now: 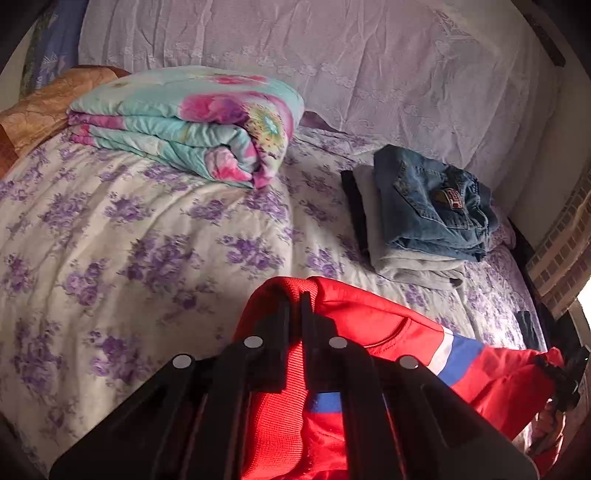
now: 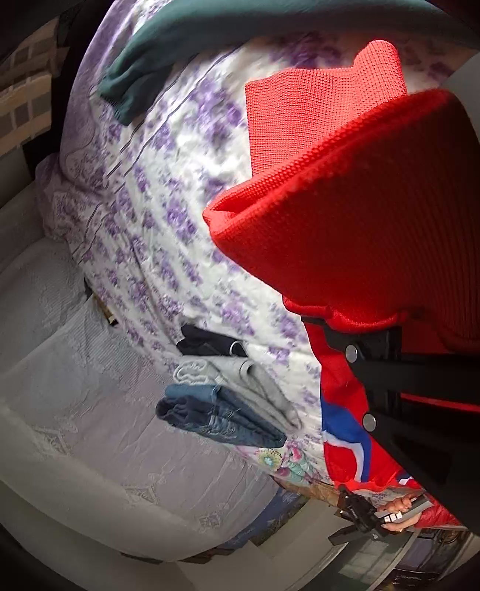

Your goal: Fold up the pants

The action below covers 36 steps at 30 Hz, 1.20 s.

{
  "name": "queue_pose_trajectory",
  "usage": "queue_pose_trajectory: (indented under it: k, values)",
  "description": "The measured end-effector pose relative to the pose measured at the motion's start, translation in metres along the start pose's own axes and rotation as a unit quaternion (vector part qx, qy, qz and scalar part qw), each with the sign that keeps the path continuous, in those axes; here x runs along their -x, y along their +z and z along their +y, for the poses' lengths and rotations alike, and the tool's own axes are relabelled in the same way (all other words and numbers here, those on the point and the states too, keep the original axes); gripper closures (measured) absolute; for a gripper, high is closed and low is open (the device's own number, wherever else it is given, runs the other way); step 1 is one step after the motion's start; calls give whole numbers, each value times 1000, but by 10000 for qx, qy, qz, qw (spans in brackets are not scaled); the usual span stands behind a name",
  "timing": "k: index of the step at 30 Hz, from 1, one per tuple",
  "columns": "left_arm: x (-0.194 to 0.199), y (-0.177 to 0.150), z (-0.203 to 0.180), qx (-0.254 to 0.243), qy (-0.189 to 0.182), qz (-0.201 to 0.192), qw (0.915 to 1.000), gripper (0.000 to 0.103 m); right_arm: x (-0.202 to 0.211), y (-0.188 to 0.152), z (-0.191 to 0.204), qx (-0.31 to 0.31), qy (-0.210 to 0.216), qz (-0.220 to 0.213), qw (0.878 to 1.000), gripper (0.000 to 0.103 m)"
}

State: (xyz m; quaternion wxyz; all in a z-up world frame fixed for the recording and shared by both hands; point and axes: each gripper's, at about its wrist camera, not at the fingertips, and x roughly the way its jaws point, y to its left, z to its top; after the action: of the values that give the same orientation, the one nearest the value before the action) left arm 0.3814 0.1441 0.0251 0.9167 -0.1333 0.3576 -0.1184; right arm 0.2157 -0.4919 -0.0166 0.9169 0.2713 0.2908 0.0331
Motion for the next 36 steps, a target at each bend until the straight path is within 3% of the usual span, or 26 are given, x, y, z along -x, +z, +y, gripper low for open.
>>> queue_pose_trajectory:
  k: [3,5,7,8,10,13,16,18,21,26,28,31,36]
  values:
    - [-4,8,19,202,556,-65,9982,97,-29,11,14,209,-14,276,9994,80]
    - [-27,3,27,182,1049,210,9941,89,-43,9,6,156,-446,287,9985,55]
    - [-47,-11,37,330,1167,554,9911,49,-42,2,-13,-34,-838,325,9959,48]
    - [-47,-13,43,483,1118,595,9908,44,-37,-5,-25,-249,-801,373,9958,45]
    - [-36,-13,51,711,612,492,9944,4,-19,-16,-43,-662,-412,418,9961,41]
    - [-24,-18,71,1212,277,346,9916,5,17,-32,-55,-811,-427,285,9954,36]
    - [0,-30,89,1897,-232,187,9814,5,40,-48,-56,-769,-561,275,9951,34]
    - [25,-41,92,1978,-446,-31,9792,5,41,-54,-53,-691,-599,394,9950,34]
    - [61,-65,87,1779,-412,-139,9831,5,35,-53,-47,-566,-671,357,9955,36]
    - [111,-108,70,1503,-768,123,9856,5,6,-46,-42,-876,-104,481,9949,64]
    - [121,-124,60,1489,-1050,306,9828,5,-5,-47,-37,-790,-79,540,9954,75]
    - [122,-145,44,1437,-1131,543,9816,5,-11,-52,-33,-651,-123,537,9964,97]
    - [100,-162,28,1260,-841,740,9857,5,-8,-54,-44,-857,113,507,9950,97]
